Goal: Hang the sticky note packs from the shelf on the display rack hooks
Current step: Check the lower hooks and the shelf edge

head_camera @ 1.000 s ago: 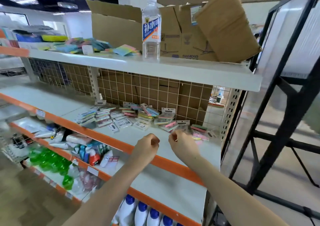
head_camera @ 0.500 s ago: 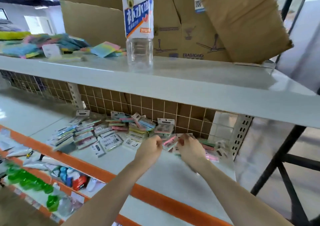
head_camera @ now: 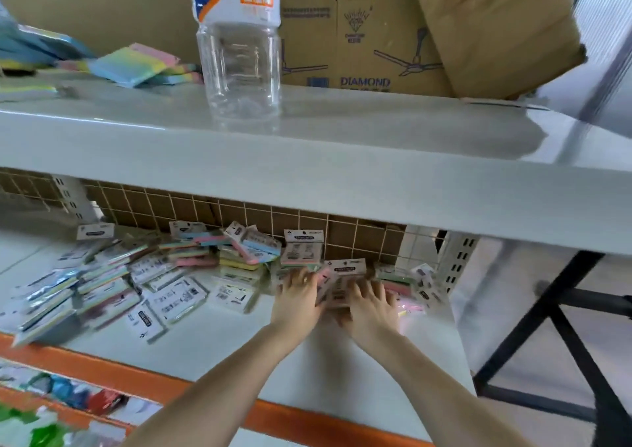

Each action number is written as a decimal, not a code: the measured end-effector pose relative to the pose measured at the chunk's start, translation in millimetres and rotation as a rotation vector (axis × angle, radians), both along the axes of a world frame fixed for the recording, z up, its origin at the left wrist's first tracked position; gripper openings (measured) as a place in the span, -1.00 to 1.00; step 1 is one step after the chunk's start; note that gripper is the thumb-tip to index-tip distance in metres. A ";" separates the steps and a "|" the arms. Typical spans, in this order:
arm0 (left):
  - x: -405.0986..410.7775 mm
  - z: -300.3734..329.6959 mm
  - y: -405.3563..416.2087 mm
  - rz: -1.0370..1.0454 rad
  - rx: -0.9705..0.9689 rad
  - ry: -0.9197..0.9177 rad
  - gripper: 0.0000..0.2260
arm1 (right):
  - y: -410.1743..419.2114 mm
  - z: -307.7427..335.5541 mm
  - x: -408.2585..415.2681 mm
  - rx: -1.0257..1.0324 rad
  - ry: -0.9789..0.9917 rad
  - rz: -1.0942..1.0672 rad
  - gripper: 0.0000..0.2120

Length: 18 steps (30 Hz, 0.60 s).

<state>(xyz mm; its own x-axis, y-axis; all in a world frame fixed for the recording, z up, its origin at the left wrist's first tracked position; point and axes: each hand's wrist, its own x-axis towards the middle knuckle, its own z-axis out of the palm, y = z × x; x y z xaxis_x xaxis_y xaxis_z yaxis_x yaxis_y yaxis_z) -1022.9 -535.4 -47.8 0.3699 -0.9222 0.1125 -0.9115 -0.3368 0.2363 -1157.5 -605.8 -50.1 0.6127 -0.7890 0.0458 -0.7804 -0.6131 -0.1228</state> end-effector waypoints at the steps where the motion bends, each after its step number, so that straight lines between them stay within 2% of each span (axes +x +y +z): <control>1: -0.6 -2.5 2.0 0.014 -0.004 -0.032 -0.44 | 1.1 -2.7 -1.3 -0.037 0.000 0.020 -0.38; 6: 7.1 -8.5 4.2 0.011 0.030 -0.187 -0.34 | 7.6 -8.1 6.4 -0.085 -0.045 -0.092 -0.48; 8: 6.3 1.0 8.3 0.000 -0.025 -0.301 -0.31 | 12.7 -11.7 9.2 -0.108 -0.036 -0.110 -0.50; 10: 9.5 6.1 13.3 -0.031 -0.072 -0.393 -0.37 | 20.2 -13.4 10.0 -0.121 -0.036 -0.116 -0.52; 14: 24.4 0.4 23.9 -0.060 -0.045 -0.342 -0.63 | 36.4 -13.1 4.1 -0.168 -0.220 -0.082 -0.66; 16: 35.3 -8.7 30.9 -0.106 -0.050 -0.263 -0.65 | 42.3 -11.1 1.1 -0.168 -0.270 -0.073 -0.73; 18: 41.6 -9.7 42.1 -0.168 -0.141 -0.134 -0.70 | 45.9 -8.3 -1.6 -0.128 -0.289 -0.059 -0.73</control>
<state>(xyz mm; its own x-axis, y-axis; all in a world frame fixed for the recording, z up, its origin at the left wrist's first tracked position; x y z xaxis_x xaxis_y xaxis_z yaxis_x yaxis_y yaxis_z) -981.3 -493.3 -57.6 0.1863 -0.9412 0.2817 -0.9781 -0.1507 0.1432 -1159.1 -560.0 -58.4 0.5135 -0.7993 0.3122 -0.7590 -0.5928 -0.2692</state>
